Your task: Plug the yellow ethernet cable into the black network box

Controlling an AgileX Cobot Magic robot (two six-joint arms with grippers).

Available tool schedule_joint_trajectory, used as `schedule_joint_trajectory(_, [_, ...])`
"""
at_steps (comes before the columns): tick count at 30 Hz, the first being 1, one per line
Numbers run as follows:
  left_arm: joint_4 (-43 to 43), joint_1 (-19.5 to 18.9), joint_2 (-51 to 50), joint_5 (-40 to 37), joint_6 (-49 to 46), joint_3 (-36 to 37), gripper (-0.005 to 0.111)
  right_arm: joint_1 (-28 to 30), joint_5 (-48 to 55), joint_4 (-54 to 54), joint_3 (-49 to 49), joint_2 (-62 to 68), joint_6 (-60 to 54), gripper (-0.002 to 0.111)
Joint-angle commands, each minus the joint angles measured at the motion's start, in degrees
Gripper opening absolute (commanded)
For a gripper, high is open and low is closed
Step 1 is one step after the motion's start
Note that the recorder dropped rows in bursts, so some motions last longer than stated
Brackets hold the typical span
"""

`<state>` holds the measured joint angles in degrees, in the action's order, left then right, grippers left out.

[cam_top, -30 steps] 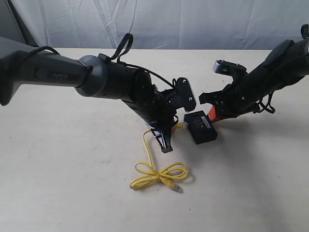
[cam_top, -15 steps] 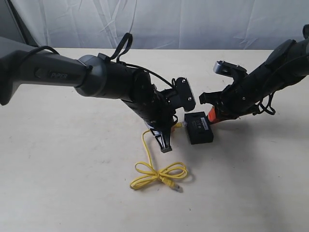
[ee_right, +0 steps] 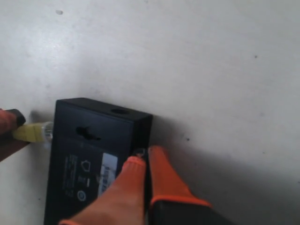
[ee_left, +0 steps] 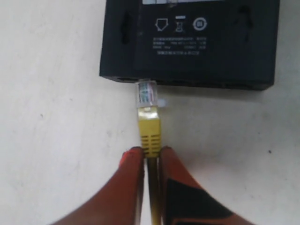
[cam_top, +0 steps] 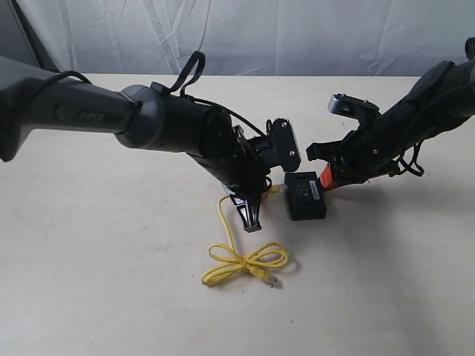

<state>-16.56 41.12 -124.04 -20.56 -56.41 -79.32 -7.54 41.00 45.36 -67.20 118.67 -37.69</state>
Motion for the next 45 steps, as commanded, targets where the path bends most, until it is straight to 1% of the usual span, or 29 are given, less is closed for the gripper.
schedule_joint_trajectory(1, [-0.4,-1.2,0.1,1.1,-1.8,-0.1,0.0,0.0,0.7,0.0,0.1,0.2,-0.3,-0.001])
schedule_joint_trajectory(5, [-2.1,-2.5,0.1,0.0,-6.8,-0.1,0.0,0.0,0.6,0.0,0.1,0.2,-0.3,-0.001])
schedule_joint_trajectory(8, [-8.2,-3.0,0.1,-0.6,-15.0,-0.1,0.0,0.0,0.6,-0.1,0.1,0.2,-0.3,-0.001])
schedule_joint_trajectory(11, [-20.5,-4.1,0.1,-1.0,-26.5,0.0,0.0,0.0,0.5,-0.2,0.1,0.2,-0.3,-0.001])
schedule_joint_trajectory(14, [-30.4,-5.9,0.1,-5.0,-36.1,0.0,0.0,0.1,0.5,-0.2,0.1,0.2,-0.3,-0.001])
schedule_joint_trajectory(18, [-31.4,-7.6,0.1,-7.6,-36.8,0.0,0.0,0.1,-0.3,-0.3,0.1,0.2,-0.3,-0.001])
schedule_joint_trajectory(22, [-30.0,-7.4,0.1,-7.6,-36.8,0.0,0.0,0.1,-0.6,-0.3,0.1,0.2,-0.3,-0.001])
schedule_joint_trajectory(35, [-29.9,-7.3,-1.5,-7.4,-35.9,0.3,0.0,0.1,-0.7,-0.2,0.1,0.2,-0.3,-0.001])
schedule_joint_trajectory(38, [-29.7,-6.4,-1.6,-7.2,-35.7,0.3,0.0,0.1,-0.7,-0.2,0.1,0.2,-0.2,-0.001])
schedule_joint_trajectory(43, [-29.7,-4.9,-1.6,-2.8,-34.4,0.3,0.0,0.1,-0.8,-0.1,0.1,0.2,-0.2,-0.001])
schedule_joint_trajectory(45, [-29.6,-4.8,-1.6,-2.6,-33.5,0.3,0.0,0.1,-0.8,0.3,0.1,0.2,-0.2,-0.001])
